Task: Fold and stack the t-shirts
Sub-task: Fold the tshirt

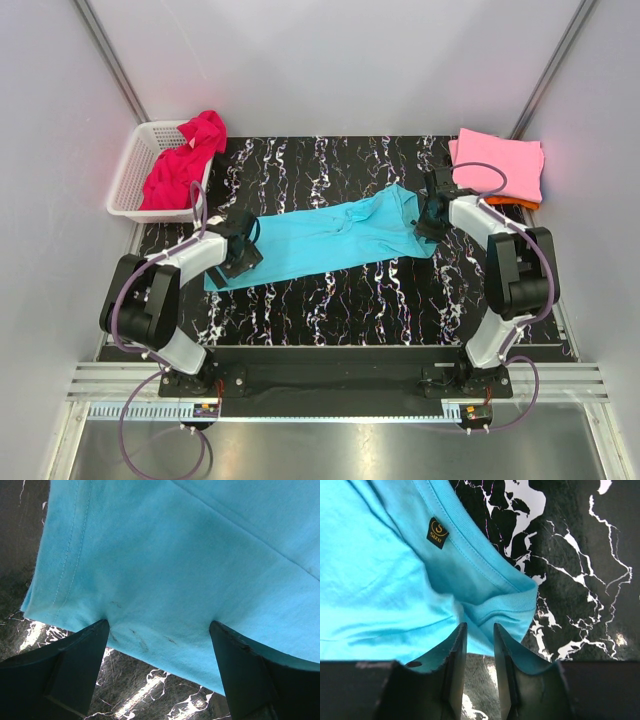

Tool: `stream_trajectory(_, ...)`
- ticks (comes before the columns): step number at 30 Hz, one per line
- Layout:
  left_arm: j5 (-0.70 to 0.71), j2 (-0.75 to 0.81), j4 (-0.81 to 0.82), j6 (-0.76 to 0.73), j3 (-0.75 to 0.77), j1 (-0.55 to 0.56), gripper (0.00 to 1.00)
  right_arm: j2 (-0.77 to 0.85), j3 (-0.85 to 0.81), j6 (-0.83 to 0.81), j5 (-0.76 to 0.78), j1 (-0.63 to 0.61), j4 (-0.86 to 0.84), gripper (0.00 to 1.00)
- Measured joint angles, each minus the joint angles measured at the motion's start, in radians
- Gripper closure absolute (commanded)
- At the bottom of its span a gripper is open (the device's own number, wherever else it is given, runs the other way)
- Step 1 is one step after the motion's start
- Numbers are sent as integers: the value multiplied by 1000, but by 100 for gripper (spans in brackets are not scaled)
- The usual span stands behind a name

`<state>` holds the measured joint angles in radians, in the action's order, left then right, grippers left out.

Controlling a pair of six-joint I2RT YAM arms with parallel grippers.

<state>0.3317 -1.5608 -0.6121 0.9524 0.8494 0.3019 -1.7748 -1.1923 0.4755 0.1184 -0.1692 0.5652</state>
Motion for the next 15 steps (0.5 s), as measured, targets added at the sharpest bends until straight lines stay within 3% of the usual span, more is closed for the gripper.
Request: stream_trajectory(15, 6, -6, -8, 14, 6, 13, 9, 21, 18, -18, -42, -1, -22, 66)
